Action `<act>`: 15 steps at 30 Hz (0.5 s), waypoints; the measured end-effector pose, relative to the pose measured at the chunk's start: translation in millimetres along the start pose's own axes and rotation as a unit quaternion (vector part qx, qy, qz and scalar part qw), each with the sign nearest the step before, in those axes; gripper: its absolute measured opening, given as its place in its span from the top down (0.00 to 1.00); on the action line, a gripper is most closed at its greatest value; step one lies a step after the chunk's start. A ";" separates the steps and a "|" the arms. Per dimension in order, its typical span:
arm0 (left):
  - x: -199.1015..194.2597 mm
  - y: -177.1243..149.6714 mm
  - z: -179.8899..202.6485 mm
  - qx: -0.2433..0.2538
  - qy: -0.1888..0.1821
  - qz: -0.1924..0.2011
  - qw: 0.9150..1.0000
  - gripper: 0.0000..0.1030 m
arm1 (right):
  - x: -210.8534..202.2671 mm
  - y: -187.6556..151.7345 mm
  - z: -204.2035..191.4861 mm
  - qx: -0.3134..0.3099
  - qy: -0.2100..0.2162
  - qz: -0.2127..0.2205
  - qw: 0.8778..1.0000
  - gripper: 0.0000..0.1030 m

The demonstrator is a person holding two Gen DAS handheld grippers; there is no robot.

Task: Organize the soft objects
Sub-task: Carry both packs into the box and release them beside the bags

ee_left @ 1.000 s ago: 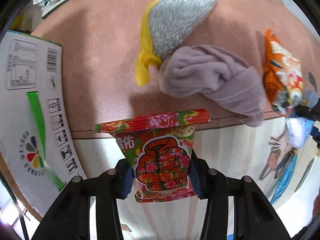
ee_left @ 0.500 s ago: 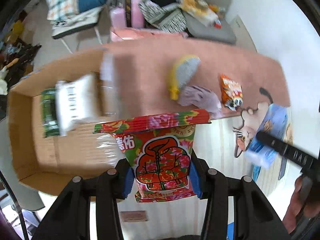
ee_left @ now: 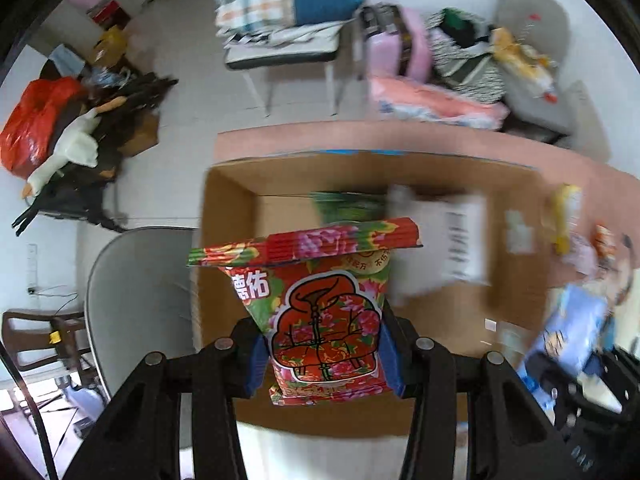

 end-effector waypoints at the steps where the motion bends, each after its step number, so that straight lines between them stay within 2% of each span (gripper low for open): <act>1: 11.6 9.9 -9.5 0.001 0.007 -0.012 1.000 0.58 | 6.8 3.5 -9.9 -0.003 -0.006 -0.005 1.000 0.58; 3: 27.4 22.1 -19.8 -0.001 0.014 -0.025 1.000 0.58 | 25.4 11.0 -26.9 -0.006 -0.018 -0.019 1.000 0.58; 9: 74.7 54.1 -29.5 0.012 0.006 -0.071 0.997 0.58 | 65.4 28.0 -36.4 -0.012 -0.052 -0.053 0.997 0.58; 12: 89.3 63.5 -30.8 0.015 -0.010 -0.089 0.996 0.58 | 79.5 31.1 -34.8 -0.011 -0.062 -0.068 0.996 0.58; 15: 95.6 72.5 -28.2 0.023 -0.007 -0.095 0.995 0.58 | 89.9 32.6 -35.9 -0.012 -0.072 -0.082 0.994 0.58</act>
Point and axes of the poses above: each gripper's, at about its wrist camera, not at the fingertips, and x roughly the way its jaws point, z to its right, y to its top, the point moved 3 cm from there along x, roughly the way its jaws point, and after that the axes turned 15 degrees about -z, right-handed, at the moved point
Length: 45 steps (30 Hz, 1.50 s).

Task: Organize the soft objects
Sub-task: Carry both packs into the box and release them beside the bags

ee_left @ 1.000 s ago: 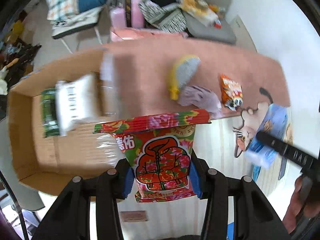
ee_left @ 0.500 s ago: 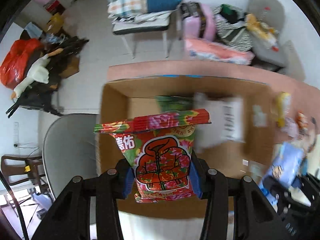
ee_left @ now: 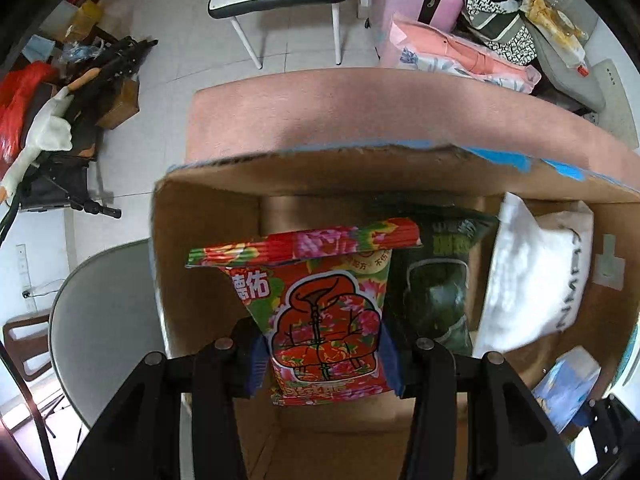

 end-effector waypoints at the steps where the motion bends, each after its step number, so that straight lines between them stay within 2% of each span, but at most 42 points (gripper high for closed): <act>1: 2.0 2.7 1.4 0.004 0.001 -0.002 1.000 0.58 | 2.5 0.4 -0.6 -0.001 -0.002 -0.004 1.000 0.58; 3: 4.6 8.0 3.5 0.009 0.003 -0.008 1.000 0.57 | 8.2 1.6 -1.5 -0.002 -0.007 -0.011 1.000 0.58; 5: 4.6 12.0 1.9 0.009 -0.012 -0.013 1.000 0.57 | 15.2 4.9 -3.4 -0.002 -0.011 -0.022 1.000 0.54; 8: -2.2 10.5 -5.0 -0.006 -0.042 -0.011 0.999 0.54 | 23.4 7.8 -4.4 0.000 0.000 -0.039 0.999 0.30; 9: -6.8 8.4 -7.7 -0.012 -0.056 -0.008 0.998 0.52 | 23.1 7.7 -4.4 0.000 0.002 -0.040 0.999 0.15; 10: -11.5 5.8 -10.3 -0.015 -0.061 -0.004 0.998 0.45 | 21.0 6.8 -4.4 -0.001 0.004 -0.037 0.999 0.08; 13: -26.5 -3.6 -16.3 -0.021 -0.067 0.019 0.997 0.27 | 14.1 3.9 -3.2 0.001 0.006 -0.033 0.999 0.08; 15: -33.8 -11.2 -18.4 -0.019 -0.067 0.029 0.997 0.26 | 6.2 1.3 -0.5 0.004 0.008 -0.027 1.000 0.04; 17: -41.8 -22.6 -20.4 -0.021 -0.064 0.043 0.997 0.22 | -4.4 -2.2 1.7 0.007 0.000 -0.015 1.000 0.00; 18: -44.5 -27.0 -21.4 -0.021 -0.065 0.049 0.996 0.08 | -9.3 -4.7 3.5 0.010 -0.004 -0.007 1.000 0.00; 19: -47.7 -34.4 -21.9 -0.022 -0.062 0.057 0.996 0.03 | -15.1 -7.5 5.2 0.013 -0.007 0.000 1.000 0.00; 25: -53.7 -82.5 -18.8 -0.022 -0.069 0.088 0.994 0.03 | -47.0 -28.6 8.4 0.022 -0.028 0.045 0.998 0.00; 30: -54.6 -121.1 -15.6 -0.031 -0.074 0.107 0.991 0.03 | -52.7 -56.8 14.3 0.033 -0.031 0.078 0.996 0.00; 34: -63.6 -149.0 -14.8 -0.039 -0.053 0.136 0.989 0.03 | -55.1 -78.9 11.2 0.034 -0.033 0.097 0.994 0.00; 37: -72.0 -171.4 -17.0 -0.047 -0.057 0.156 0.985 0.02 | -63.3 -96.3 8.9 0.034 -0.035 0.118 0.992 0.00; 42: -80.7 -197.3 -19.5 -0.059 -0.071 0.171 0.981 0.01 | -76.5 -119.2 2.7 0.022 -0.022 0.136 0.990 0.00; 45: -87.0 -207.3 -14.8 -0.060 -0.063 0.178 0.980 0.01 | -83.4 -127.7 1.4 0.017 -0.006 0.143 0.990 0.00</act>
Point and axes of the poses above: each gripper's, at about its wrist camera, not at the fingertips, and x roughly the way its jaws point, z to its right, y to its top, the point moved 3 cm from there along x, roughly the way its jaws point, and after that the axes turned 15 degrees about -z, right-handed, at the moved point
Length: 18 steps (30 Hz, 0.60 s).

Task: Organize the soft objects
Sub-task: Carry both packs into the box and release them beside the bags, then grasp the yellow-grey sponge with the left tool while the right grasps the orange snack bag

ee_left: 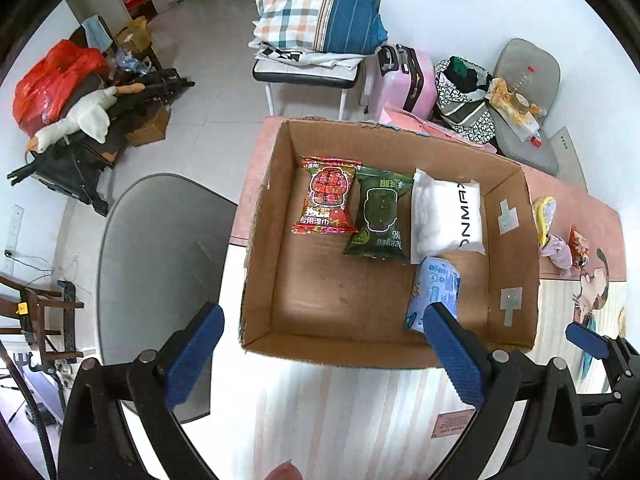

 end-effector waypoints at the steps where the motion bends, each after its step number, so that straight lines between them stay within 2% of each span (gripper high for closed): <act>1: -2.4 -1.7 3.0 0.002 -0.002 -0.001 1.000 0.01 | -2.8 -1.5 1.4 0.001 0.010 0.001 1.000 0.00; 6: -20.2 0.4 38.8 0.035 0.008 0.016 0.999 0.01 | -14.5 -4.1 23.9 0.021 0.049 0.007 0.999 0.00; 9: -29.1 10.1 75.2 0.068 0.021 0.028 0.997 0.01 | -25.0 -3.7 64.5 0.049 0.056 0.009 0.997 0.00; 11: -32.1 19.4 99.5 0.085 0.033 0.033 0.995 0.01 | -32.3 0.6 110.5 0.082 0.042 0.015 0.996 0.00; 14: -29.1 43.8 158.4 0.122 0.035 0.032 0.991 0.01 | -36.7 11.7 186.1 0.139 0.025 0.016 0.990 0.00; 16: -21.4 61.4 193.0 0.147 0.035 0.024 0.988 0.01 | -34.5 21.3 243.8 0.181 0.002 0.008 0.983 0.00; 18: -3.1 84.9 242.3 0.182 0.044 0.004 0.982 0.01 | -29.2 33.2 293.9 0.210 -0.003 0.001 0.978 0.00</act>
Point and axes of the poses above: each gripper's, at about its wrist camera, not at the fingertips, and x roughly the way its jaws point, z to its right, y to its top, the point moved 3 cm from there along x, roughly the way its jaws point, and after that the axes turned 15 degrees about -z, right-handed, at the moved point
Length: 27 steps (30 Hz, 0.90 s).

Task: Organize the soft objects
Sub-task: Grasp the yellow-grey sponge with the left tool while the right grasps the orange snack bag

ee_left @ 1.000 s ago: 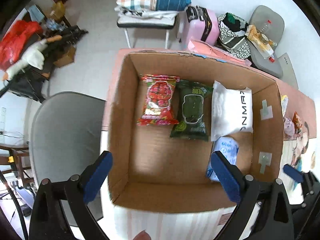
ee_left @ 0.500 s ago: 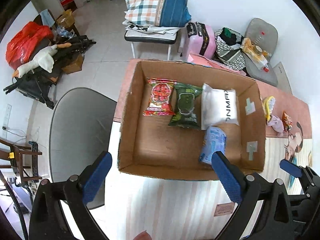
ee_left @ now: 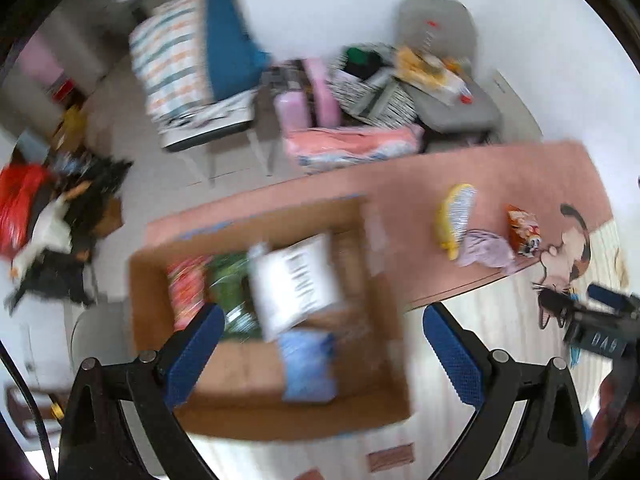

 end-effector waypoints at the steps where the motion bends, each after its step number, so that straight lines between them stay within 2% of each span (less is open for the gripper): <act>1: 8.2 16.4 17.0 0.015 -0.001 -0.011 1.000 0.01 | 3.2 14.8 15.6 0.010 -0.003 -0.004 1.000 0.00; 4: 36.9 60.3 64.2 0.059 -0.007 -0.051 0.997 0.01 | 18.6 53.8 52.4 0.029 -0.004 -0.022 0.999 0.00; 7: 80.7 101.7 110.8 0.094 -0.018 -0.101 0.990 0.02 | 43.1 88.5 73.8 0.036 0.016 -0.051 0.998 0.00; 9: 107.9 121.7 131.0 0.109 -0.007 -0.127 0.986 0.07 | 59.5 105.6 79.0 0.035 0.024 -0.067 0.997 0.00; 11: 136.1 139.3 145.0 0.122 0.003 -0.152 0.981 0.08 | 75.9 118.9 82.9 0.032 0.019 -0.081 0.996 0.00; 13: 157.1 148.5 152.5 0.124 -0.005 -0.176 0.977 0.14 | 92.3 129.8 85.6 0.031 0.026 -0.096 0.995 0.03; 17: 188.6 154.9 163.7 0.135 -0.019 -0.211 0.968 0.15 | 118.6 141.5 85.3 0.024 0.038 -0.124 0.991 0.06; 23: 210.8 159.3 174.4 0.146 -0.009 -0.229 0.962 0.17 | 143.9 154.8 78.9 0.011 0.029 -0.144 0.989 0.08; 24: 214.0 158.8 175.8 0.147 -0.011 -0.233 0.961 0.24 | 147.0 156.8 77.9 0.010 0.028 -0.147 0.989 0.10; 25: 217.6 157.9 176.8 0.147 -0.010 -0.239 0.960 0.36 | 150.9 158.6 76.0 0.009 0.028 -0.152 0.988 0.12; 27: 217.6 158.1 174.5 0.140 -0.005 -0.234 0.962 0.47 | 158.5 162.5 74.6 0.008 0.030 -0.163 0.986 0.16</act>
Point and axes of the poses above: each gripper's, at about its wrist camera, not at the fingertips, and x roughly the way its jaws point, z to its right, y to its top, the point moved 3 cm from there along x, roughly the way its jaws point, and after that the axes turned 15 degrees about -z, right-handed, at the moved point
